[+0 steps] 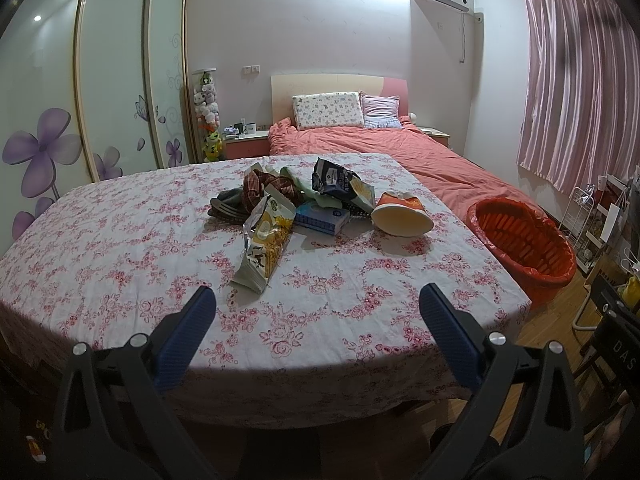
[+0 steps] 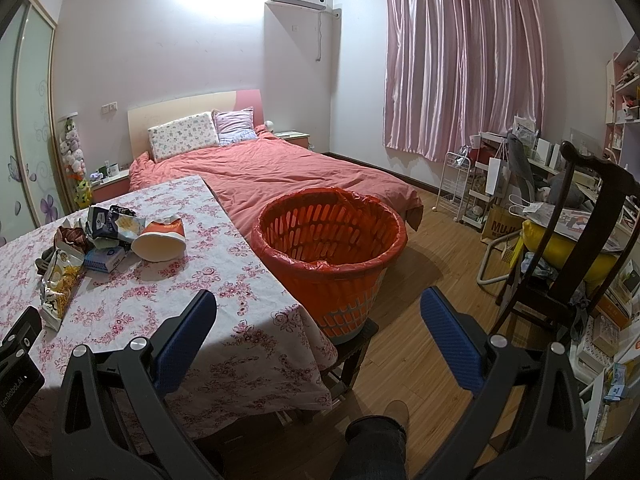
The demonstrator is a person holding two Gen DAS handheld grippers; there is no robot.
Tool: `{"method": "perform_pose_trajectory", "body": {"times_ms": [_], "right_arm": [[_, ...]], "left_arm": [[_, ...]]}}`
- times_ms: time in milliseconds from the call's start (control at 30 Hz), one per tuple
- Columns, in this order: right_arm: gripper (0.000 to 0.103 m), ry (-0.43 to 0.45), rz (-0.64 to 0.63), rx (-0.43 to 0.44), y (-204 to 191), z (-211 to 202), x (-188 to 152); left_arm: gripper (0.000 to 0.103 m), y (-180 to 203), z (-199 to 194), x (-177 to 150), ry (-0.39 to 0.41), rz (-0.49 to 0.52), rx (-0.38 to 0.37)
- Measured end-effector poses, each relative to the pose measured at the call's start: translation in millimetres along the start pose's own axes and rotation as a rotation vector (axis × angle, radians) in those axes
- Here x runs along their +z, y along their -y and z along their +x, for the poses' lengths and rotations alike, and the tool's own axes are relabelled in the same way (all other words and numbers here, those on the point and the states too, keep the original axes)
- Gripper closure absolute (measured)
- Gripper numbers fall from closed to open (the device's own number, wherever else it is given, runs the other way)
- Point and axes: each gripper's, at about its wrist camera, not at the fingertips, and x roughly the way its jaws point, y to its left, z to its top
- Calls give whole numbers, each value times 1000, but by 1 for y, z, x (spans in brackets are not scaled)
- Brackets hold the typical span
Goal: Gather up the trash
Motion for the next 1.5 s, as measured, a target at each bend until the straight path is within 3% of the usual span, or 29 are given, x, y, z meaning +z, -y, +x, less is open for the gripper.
{"method": "perform_pose_trajectory", "body": {"times_ms": [700, 867, 1100, 1333, 1500], "right_arm": [[2, 2, -4, 6, -1, 3, 0], [2, 29, -30, 30, -10, 7, 3], [3, -37, -35, 160, -30, 43, 16], [31, -147, -9, 321, -65, 94, 27], [47, -200, -15, 377, -94, 129, 34]], "left_arm": [[4, -1, 1, -1, -5, 0, 2], [4, -12, 17, 0, -36, -18, 16], [4, -52, 55, 14, -73, -88, 50], [4, -90, 104, 36, -106, -132, 48], [14, -97, 134, 47, -140, -118, 18]]}}
